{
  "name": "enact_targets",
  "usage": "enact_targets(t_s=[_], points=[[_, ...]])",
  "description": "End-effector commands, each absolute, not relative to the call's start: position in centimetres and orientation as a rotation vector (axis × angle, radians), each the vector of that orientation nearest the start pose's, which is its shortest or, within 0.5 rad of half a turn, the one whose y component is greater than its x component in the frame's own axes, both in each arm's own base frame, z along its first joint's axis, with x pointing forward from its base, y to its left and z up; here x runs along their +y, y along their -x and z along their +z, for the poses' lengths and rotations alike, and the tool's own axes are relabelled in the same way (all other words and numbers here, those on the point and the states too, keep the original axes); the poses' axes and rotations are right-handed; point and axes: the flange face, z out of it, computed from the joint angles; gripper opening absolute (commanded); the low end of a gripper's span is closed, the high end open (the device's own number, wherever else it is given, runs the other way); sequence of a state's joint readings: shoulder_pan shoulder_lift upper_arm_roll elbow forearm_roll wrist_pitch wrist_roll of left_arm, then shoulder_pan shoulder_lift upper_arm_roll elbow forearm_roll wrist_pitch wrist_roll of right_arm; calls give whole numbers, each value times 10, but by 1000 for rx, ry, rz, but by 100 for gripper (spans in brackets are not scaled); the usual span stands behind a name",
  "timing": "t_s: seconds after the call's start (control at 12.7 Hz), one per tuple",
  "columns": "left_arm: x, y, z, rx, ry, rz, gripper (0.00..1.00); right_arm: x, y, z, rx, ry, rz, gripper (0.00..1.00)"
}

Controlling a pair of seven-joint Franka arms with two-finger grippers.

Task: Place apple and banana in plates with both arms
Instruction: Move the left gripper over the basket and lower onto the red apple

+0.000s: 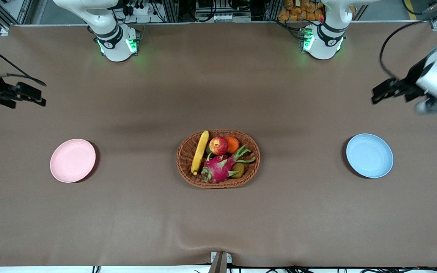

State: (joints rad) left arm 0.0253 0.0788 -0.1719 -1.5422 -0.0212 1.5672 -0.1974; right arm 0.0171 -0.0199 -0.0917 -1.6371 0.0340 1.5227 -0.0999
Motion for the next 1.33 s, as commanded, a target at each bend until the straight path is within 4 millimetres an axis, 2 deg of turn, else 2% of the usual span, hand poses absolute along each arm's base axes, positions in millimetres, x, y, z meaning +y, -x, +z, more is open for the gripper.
enact_targets(t_s=[0.0, 0.24, 0.31, 0.39, 0.47, 0.63, 0.71, 0.86, 0.94, 1.02, 1.18, 1.26], points=[[-124, -597, 563, 6, 3198, 45, 100, -57, -536, 619, 13, 3115, 143, 100], [-201, -609, 524, 112, 3209, 1, 100, -55, -535, 618, 20, 3116, 155, 100], [-210, -617, 507, 59, 3217, 21, 100, -57, -536, 616, 30, 3110, 166, 100], [-234, -618, 497, 73, 3216, 38, 100, -56, -534, 620, 6, 3111, 178, 100], [-257, -613, 494, 114, 3207, 36, 100, -58, -534, 633, 27, 3119, 161, 100], [-275, -613, 480, 140, 3213, 42, 100, -60, -532, 640, 47, 3108, 188, 100], [-297, -610, 471, 192, 3218, 20, 100, -62, -532, 639, 54, 3107, 187, 100], [-330, -612, 449, 214, 3234, -32, 100, -62, -534, 638, 38, 3098, 185, 100], [-338, -613, 439, 217, 3234, -44, 100, -58, -537, 631, 22, 3096, 218, 100], [-350, -610, 435, 223, 3237, -64, 100, -58, -536, 633, 17, 3098, 216, 100], [-360, -610, 429, 211, 3249, -91, 100, -64, -534, 634, 38, 3094, 227, 100], [-374, -610, 414, 177, 3264, -108, 100, -70, -533, 636, 52, 3096, 230, 100]])
